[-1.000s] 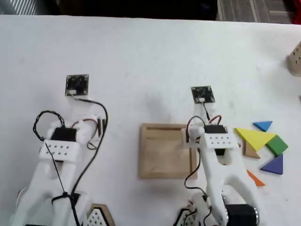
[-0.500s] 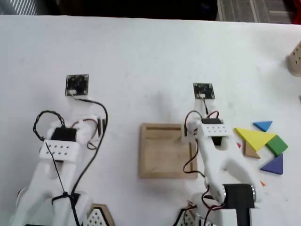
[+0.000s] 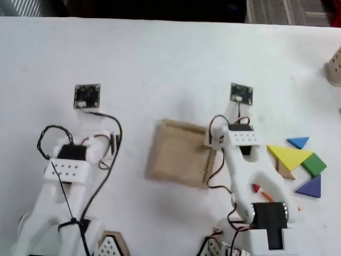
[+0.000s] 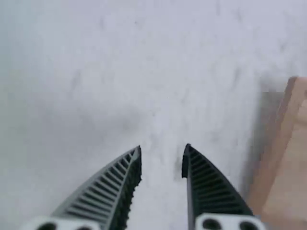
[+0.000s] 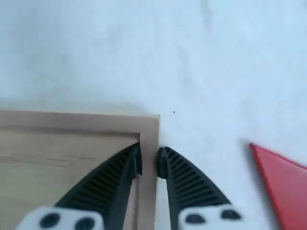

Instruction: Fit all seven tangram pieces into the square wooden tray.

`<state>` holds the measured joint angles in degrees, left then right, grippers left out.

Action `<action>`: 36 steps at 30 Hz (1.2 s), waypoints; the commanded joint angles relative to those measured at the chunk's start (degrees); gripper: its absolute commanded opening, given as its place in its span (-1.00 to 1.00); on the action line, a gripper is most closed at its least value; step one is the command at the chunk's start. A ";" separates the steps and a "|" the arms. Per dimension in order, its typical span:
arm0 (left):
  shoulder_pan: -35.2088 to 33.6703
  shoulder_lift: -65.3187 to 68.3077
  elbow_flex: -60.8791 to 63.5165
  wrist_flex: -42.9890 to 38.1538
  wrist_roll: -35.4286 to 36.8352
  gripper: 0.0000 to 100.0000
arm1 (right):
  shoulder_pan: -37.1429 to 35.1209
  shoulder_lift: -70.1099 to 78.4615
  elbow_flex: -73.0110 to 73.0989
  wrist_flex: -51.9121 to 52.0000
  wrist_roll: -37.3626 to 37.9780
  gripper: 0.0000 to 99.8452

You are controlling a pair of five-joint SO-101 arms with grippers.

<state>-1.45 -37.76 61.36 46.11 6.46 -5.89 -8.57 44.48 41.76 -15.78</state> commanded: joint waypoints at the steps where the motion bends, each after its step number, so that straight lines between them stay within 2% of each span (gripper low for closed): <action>1: -0.31 0.22 -0.35 -1.14 -0.88 -0.69 | -0.92 -0.40 -4.04 0.22 -3.87 -0.97; 4: -0.31 0.22 -0.35 -1.14 -0.88 -0.69 | -1.80 -0.40 -3.78 0.22 -1.41 -0.96; 10: -0.31 0.22 -0.35 -1.14 -0.88 -0.69 | -11.03 1.71 -3.78 0.13 8.62 -0.96; 13: -0.31 0.22 -0.26 -1.14 -0.88 -0.69 | -13.14 5.67 -5.27 0.04 13.27 -0.96; 18: -0.31 0.22 -0.26 -1.14 -0.88 -0.69 | -9.01 11.30 -11.96 5.76 14.24 -0.93; 21: -0.31 0.22 -0.26 -1.14 -0.88 -0.69 | -8.92 12.35 -16.97 13.05 18.11 -0.72; 24: -0.31 0.22 -0.26 -1.14 -0.88 -0.69 | -9.80 12.35 -21.27 18.77 18.55 -0.56; 31: -0.31 0.22 -0.26 -1.14 -0.97 -0.69 | -8.31 12.18 -30.77 33.54 19.96 -0.65; 36: -0.31 0.22 -0.26 -1.14 -0.97 -0.69 | -2.07 5.93 -28.22 38.37 29.19 -0.73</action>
<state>-1.45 -37.76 61.36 46.11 5.93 -11.96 3.21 16.26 78.33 8.92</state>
